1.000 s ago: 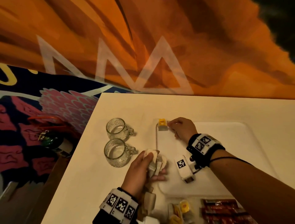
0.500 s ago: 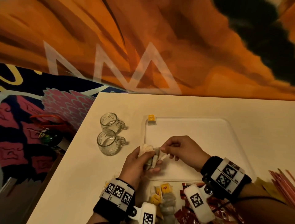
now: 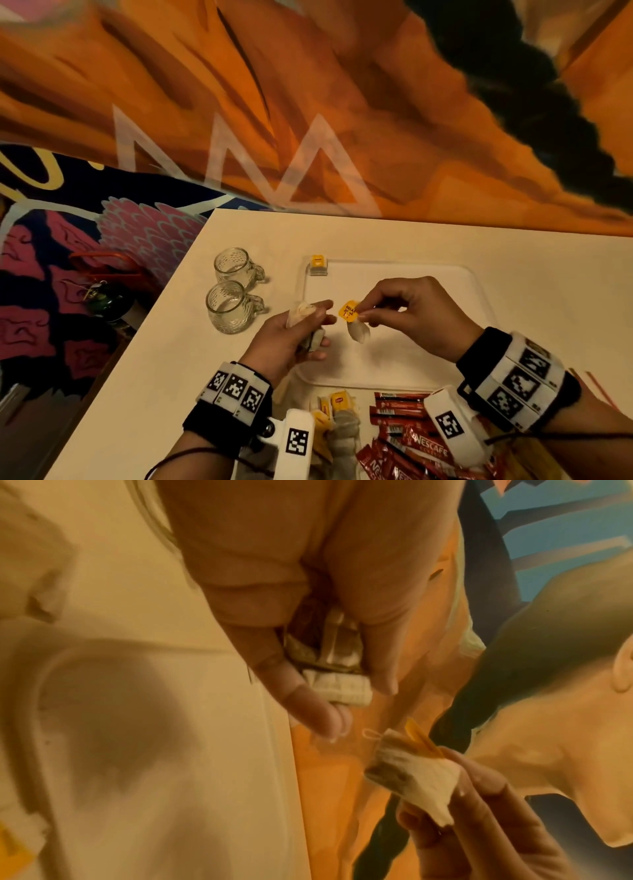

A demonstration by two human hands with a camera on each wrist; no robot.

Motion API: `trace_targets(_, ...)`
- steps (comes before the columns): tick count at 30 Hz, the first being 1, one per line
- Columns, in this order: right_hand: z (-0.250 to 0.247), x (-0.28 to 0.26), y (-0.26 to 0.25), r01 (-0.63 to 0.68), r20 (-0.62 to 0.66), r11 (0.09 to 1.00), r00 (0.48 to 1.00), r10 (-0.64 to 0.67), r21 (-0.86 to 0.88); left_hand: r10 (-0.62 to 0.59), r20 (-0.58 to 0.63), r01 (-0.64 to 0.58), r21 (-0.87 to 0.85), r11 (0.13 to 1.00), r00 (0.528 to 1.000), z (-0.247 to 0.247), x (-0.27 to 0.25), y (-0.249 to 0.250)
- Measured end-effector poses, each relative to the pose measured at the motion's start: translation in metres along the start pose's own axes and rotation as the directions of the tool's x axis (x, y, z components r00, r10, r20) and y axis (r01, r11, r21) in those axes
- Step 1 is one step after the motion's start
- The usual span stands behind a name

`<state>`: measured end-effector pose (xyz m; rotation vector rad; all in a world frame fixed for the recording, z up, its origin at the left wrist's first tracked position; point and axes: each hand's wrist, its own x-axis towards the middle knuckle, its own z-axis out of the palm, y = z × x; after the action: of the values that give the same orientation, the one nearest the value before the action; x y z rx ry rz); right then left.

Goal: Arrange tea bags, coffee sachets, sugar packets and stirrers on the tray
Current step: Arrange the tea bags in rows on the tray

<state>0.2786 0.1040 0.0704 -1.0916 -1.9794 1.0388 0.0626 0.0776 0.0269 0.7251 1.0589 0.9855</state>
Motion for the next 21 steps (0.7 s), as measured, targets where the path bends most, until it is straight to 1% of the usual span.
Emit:
trace_targets(2, -0.002, 0.0, 0.0, 0.057, 0.011, 0.998, 0.998, -0.057, -0.013, -0.021, 0.062, 0.019, 0.036, 0.999, 0.998, 0.006, 0.0, 0.001)
trace_targets(3, -0.002, 0.0, 0.0, 0.079, 0.014, 0.997, 0.997, -0.079, -0.014, -0.026, 0.075, 0.022, 0.058, 0.998, 0.997, 0.008, 0.0, 0.001)
trace_targets(7, -0.004, 0.003, 0.007, 0.113, 0.031, 0.993, 0.993, -0.113, -0.014, -0.004, 0.041, -0.002, 0.128, 0.992, 0.999, 0.012, 0.004, -0.005)
trace_targets(11, -0.004, 0.009, 0.017, 0.106, 0.036, 0.994, 0.994, -0.106, -0.002, -0.013, 0.009, 0.012, 0.089, 0.996, 1.0, 0.008, 0.01, -0.005)
trace_targets(13, -0.004, 0.013, 0.021, 0.109, 0.043, 0.994, 0.993, -0.109, -0.011, -0.006, 0.014, 0.005, 0.088, 0.996, 1.0, 0.006, 0.012, -0.003)
trace_targets(16, -0.004, 0.022, 0.026, 0.116, 0.06, 0.993, 0.991, -0.116, -0.001, 0.02, 0.046, -0.027, 0.157, 0.987, 0.999, 0.004, 0.017, -0.001)
trace_targets(18, -0.002, 0.026, 0.029, 0.118, 0.074, 0.993, 0.99, -0.119, 0.019, 0.043, 0.02, -0.046, 0.19, 0.981, 0.999, 0.003, 0.022, 0.0)
trace_targets(19, -0.002, 0.028, 0.031, 0.101, 0.064, 0.994, 0.992, -0.104, 0.048, 0.061, -0.004, -0.059, 0.194, 0.979, 0.998, 0.003, 0.026, 0.0)
trace_targets(20, -0.001, 0.031, 0.035, 0.055, 0.043, 0.992, 0.997, -0.06, 0.115, 0.08, -0.034, -0.072, 0.192, 0.979, 0.996, 0.002, 0.031, 0.0)
trace_targets(21, 0.001, 0.034, 0.039, -0.017, 0.016, 0.974, 1.0, 0.014, 0.224, 0.099, -0.069, -0.084, 0.189, 0.978, 0.993, 0.002, 0.035, -0.001)
